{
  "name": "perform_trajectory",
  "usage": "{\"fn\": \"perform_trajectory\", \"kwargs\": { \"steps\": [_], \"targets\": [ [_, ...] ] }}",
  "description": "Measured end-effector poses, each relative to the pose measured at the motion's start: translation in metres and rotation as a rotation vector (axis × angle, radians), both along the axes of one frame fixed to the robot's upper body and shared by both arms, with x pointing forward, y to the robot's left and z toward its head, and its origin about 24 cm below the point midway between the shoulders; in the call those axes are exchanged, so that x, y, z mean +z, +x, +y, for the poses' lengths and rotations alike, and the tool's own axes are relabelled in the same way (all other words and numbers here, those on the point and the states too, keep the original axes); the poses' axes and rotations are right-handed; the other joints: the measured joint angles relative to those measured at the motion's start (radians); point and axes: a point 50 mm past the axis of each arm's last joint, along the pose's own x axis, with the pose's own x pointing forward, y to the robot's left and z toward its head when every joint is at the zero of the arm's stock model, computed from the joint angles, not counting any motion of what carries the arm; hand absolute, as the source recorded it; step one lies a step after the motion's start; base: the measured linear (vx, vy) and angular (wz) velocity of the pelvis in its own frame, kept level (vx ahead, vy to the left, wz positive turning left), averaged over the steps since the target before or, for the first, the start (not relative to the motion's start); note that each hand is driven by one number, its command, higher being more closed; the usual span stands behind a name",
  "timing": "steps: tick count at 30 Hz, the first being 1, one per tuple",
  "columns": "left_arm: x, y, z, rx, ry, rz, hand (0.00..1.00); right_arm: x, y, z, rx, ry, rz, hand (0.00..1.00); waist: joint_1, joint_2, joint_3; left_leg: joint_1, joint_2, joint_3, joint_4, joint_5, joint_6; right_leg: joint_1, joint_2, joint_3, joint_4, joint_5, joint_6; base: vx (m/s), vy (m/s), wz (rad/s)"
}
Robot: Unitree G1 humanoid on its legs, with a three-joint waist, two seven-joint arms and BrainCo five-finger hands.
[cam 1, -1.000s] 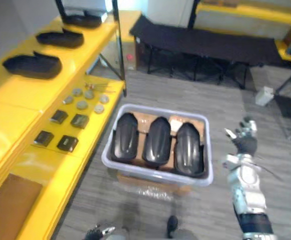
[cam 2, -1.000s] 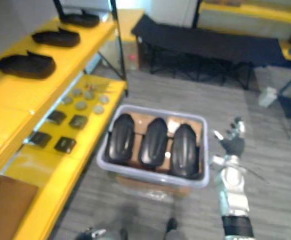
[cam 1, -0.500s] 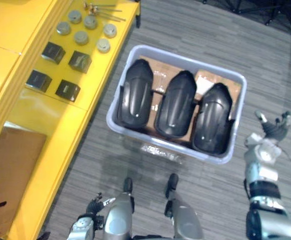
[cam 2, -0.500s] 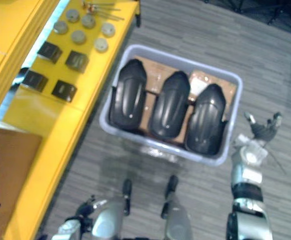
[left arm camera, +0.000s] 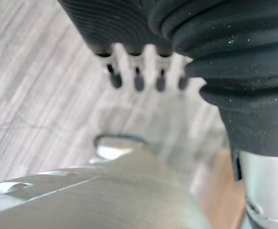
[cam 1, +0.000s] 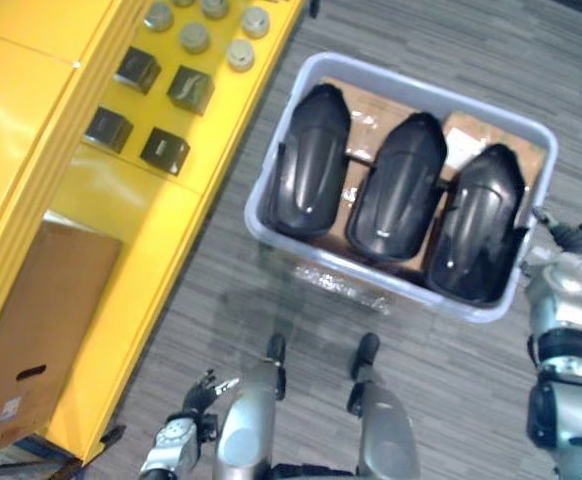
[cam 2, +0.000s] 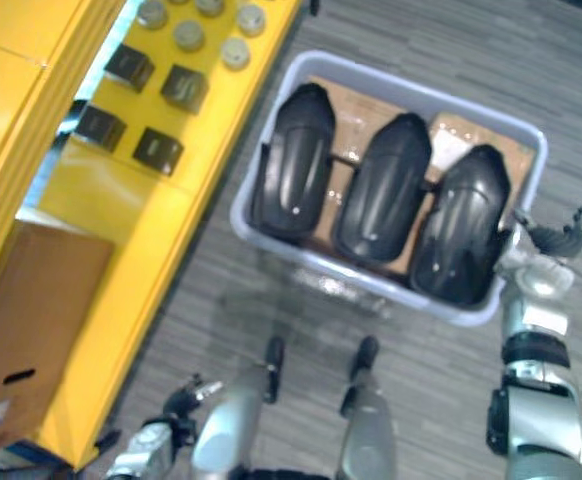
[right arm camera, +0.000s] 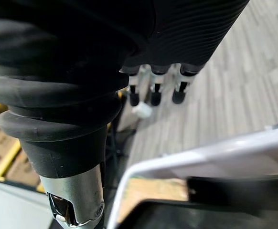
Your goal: Walk over and take plastic housings, then place them on the shelf
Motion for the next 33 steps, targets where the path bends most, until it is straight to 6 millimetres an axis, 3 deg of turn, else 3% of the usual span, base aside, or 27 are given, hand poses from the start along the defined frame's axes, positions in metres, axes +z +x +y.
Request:
{"fn": "perform_trajectory", "kwargs": {
  "steps": [8,15,23,33],
  "targets": [
    [0.003,0.005,0.0,0.016,-0.014,-0.022,0.0,-0.028,-0.008,-0.001,0.018,0.034,0.148,0.0,-0.005,0.002,0.003,-0.052,0.007,-0.001,0.048,-0.004,-0.002,-0.04,0.001,0.0,0.038,-0.027,0.002,-0.11,-0.004,0.01],
    [0.004,0.011,0.0,0.054,-0.02,-0.029,0.0,-0.024,-0.005,0.0,-0.008,0.019,0.146,0.0,-0.002,0.006,0.005,-0.127,0.016,0.001,0.097,-0.005,-0.005,-0.121,0.002,0.005,0.093,-0.028,0.002,-0.01,0.007,-0.01],
    [0.01,0.021,-0.01,0.09,-0.069,-0.094,0.0,-0.004,0.001,0.006,-0.08,-0.055,0.061,0.0,0.021,0.024,0.013,-0.196,0.026,-0.004,0.178,-0.031,-0.006,-0.223,-0.016,0.003,0.262,-0.101,-0.001,-0.04,-0.006,0.03],
    [0.017,0.029,-0.017,0.123,-0.115,-0.152,0.0,0.057,0.001,0.022,-0.181,-0.228,-0.191,0.0,0.015,0.032,0.015,-0.224,0.028,0.0,0.217,-0.031,-0.008,-0.279,-0.033,0.011,0.363,-0.143,-0.003,-0.04,-0.019,0.02]
  ]
}}
